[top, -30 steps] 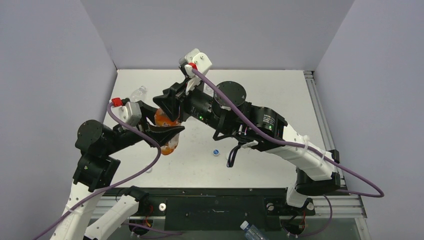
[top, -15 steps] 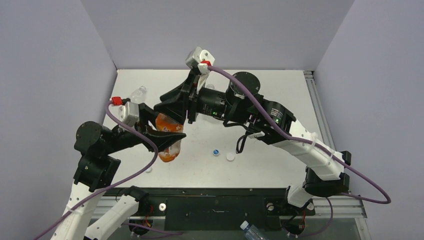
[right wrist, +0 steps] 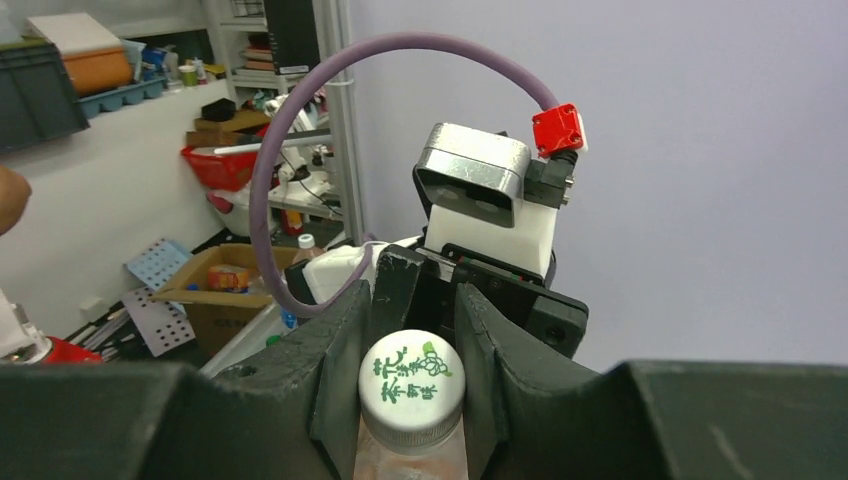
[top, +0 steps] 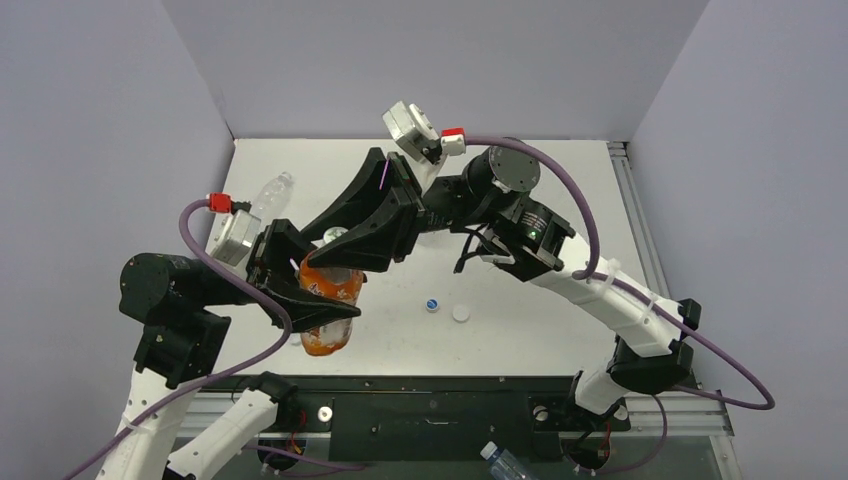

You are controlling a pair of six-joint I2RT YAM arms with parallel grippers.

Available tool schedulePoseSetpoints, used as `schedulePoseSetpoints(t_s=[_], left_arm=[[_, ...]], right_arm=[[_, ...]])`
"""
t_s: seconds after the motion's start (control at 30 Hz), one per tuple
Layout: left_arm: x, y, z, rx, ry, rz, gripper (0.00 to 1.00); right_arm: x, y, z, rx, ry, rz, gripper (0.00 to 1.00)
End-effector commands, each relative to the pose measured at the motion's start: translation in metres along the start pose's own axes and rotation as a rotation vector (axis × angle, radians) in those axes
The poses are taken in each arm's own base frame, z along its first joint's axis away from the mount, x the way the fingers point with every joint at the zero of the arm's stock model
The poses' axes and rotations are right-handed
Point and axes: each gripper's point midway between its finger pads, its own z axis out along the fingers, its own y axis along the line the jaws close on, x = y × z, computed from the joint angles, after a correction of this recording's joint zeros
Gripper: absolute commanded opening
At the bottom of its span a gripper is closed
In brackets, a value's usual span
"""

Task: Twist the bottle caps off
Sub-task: Unscrew the bottle cap from the plastic bottle.

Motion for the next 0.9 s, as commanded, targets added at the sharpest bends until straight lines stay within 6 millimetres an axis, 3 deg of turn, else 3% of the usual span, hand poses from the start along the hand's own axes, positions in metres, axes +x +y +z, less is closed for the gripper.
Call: schedulePoseSetpoints(t_s=[0.0, 0.03, 0.1, 0.13, 0.17, 0.2, 0.23, 0.3, 0.43, 0.53, 0.6, 0.7, 0.87], left_arm=[[-0.030, -0.015, 0.000, 0.002, -0.066, 0.093, 0.00], [-0.029, -0.015, 0.000, -0.001, -0.062, 0.097, 0.00], [-0.027, -0.013, -0.001, -0.009, -0.059, 0.105, 0.00], [-0.025, -0.011, -0.001, -0.015, -0.059, 0.107, 0.00], [-0.024, -0.007, -0.001, -0.029, -0.058, 0.125, 0.00], [-0.020, -0.003, -0.002, -0.045, -0.055, 0.120, 0.00], [-0.018, 0.005, -0.003, -0.078, -0.058, 0.131, 0.00], [-0.014, 0.020, -0.005, -0.142, -0.063, 0.159, 0.00], [-0.003, 0.050, -0.010, -0.260, -0.061, 0.217, 0.00], [0.003, 0.073, -0.016, -0.357, -0.056, 0.235, 0.01], [0.004, 0.079, -0.018, -0.385, -0.054, 0.256, 0.01], [0.006, 0.083, -0.020, -0.402, -0.051, 0.268, 0.01], [0.009, 0.086, -0.021, -0.411, -0.046, 0.268, 0.01]], right_arm=[[-0.036, 0.046, -0.012, -0.218, -0.058, -0.044, 0.00], [-0.035, 0.039, -0.014, -0.190, -0.049, -0.033, 0.02], [-0.033, 0.018, -0.016, -0.083, -0.037, -0.010, 0.37], [-0.042, 0.005, -0.020, 0.011, -0.065, -0.051, 0.61], [-0.032, -0.007, -0.024, 0.095, -0.027, -0.020, 0.68], [-0.042, -0.020, -0.032, 0.210, -0.050, -0.076, 0.75], [-0.035, -0.028, -0.038, 0.278, -0.024, -0.063, 0.76], [-0.046, -0.037, -0.055, 0.425, -0.042, -0.109, 0.78], [-0.047, -0.054, -0.073, 0.702, -0.028, -0.150, 0.79], [-0.027, -0.058, -0.068, 0.806, 0.073, -0.133, 0.80], [-0.032, -0.063, -0.069, 0.880, 0.084, -0.128, 0.80], [-0.012, -0.082, -0.066, 0.968, 0.137, -0.115, 0.81], [-0.001, -0.090, -0.057, 0.980, 0.123, -0.085, 0.78]])
